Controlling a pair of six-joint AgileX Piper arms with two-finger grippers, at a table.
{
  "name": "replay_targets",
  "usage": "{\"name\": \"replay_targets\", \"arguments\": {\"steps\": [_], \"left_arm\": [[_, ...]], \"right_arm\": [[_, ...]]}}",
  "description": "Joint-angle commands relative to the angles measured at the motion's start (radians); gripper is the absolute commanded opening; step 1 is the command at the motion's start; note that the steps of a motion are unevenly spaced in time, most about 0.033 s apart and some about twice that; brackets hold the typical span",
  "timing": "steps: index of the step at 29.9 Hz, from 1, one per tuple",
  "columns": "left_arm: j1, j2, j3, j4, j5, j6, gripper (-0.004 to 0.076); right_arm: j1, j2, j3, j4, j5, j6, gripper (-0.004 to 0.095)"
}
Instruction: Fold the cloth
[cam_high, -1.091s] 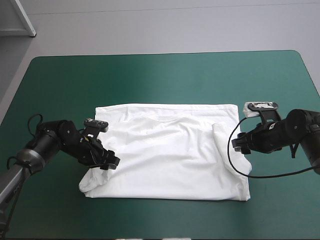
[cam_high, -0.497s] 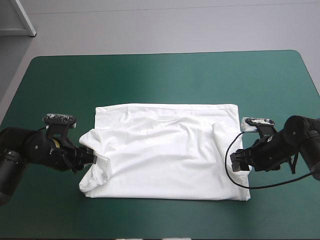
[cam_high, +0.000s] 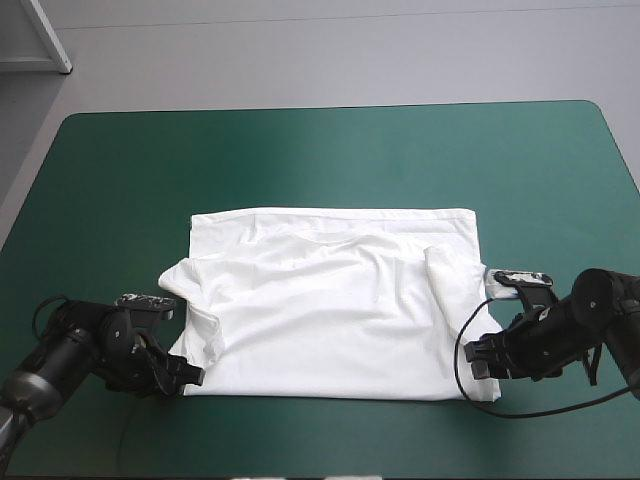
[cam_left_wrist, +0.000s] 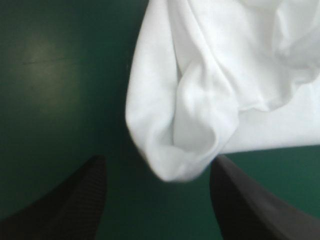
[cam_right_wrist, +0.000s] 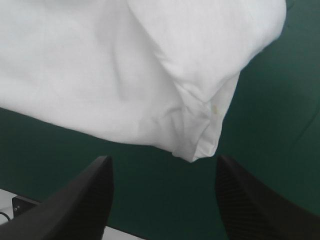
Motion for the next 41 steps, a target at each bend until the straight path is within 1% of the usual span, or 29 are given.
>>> {"name": "replay_targets", "arguments": {"steps": [1,3,6,7,9,12,16,22,27,29,32,36,37,41], "left_arm": [[-0.003,0.043,-0.009,-0.032,-0.087,0.002,0.0441],[-0.003,0.073,-0.009,-0.054,-0.12,0.012,0.0441],[-0.003,0.108,-0.009,-0.085,-0.15,0.029,0.044],[-0.003,0.118,-0.009,-0.095,-0.151,0.04,0.0432],[-0.003,0.135,-0.009,-0.103,-0.161,0.04,0.0386],[-0.003,0.155,-0.007,-0.105,-0.165,0.04,0.0238],[-0.003,0.157,-0.007,-0.112,-0.162,0.04,-0.0007],[-0.003,0.157,-0.007,-0.123,-0.15,0.042,-0.0006],[-0.003,0.155,-0.007,-0.142,-0.15,0.042,-0.0006],[-0.003,0.148,-0.009,-0.142,-0.15,0.042,-0.0006],[-0.003,0.133,-0.009,-0.142,-0.155,0.042,-0.0006],[-0.003,0.113,-0.009,-0.142,-0.158,0.042,-0.0007],[-0.003,0.108,-0.009,-0.142,-0.158,0.042,-0.0007],[-0.003,0.104,-0.035,-0.134,-0.157,0.042,-0.0006]], "right_arm": [[-0.002,-0.038,0.016,0.02,0.026,-0.004,0.0557],[-0.002,-0.038,0.034,0.02,0.024,-0.004,0.0557],[-0.002,-0.038,0.053,0.02,-0.01,-0.004,0.0556],[-0.002,-0.038,0.058,0.02,-0.02,-0.004,0.0556],[-0.002,-0.038,0.071,0.02,-0.039,-0.004,0.0556],[-0.002,-0.028,0.088,0.02,-0.043,-0.004,0.0556],[-0.002,0.0,0.095,0.02,-0.062,-0.008,0.0552],[-0.002,0.06,0.095,0.021,-0.092,-0.008,0.0552],[-0.002,0.156,0.095,0.019,-0.092,-0.008,0.0541],[-0.002,0.18,0.095,0.019,-0.095,-0.008,0.0491],[-0.002,0.198,0.098,0.019,-0.095,-0.016,0.0347],[-0.002,0.196,0.098,0.021,-0.101,-0.066,0.0043],[-0.002,0.196,0.098,0.021,-0.11,-0.076,-0.0019],[-0.002,0.171,0.077,0.021,-0.134,-0.084,-0.0015]]}}
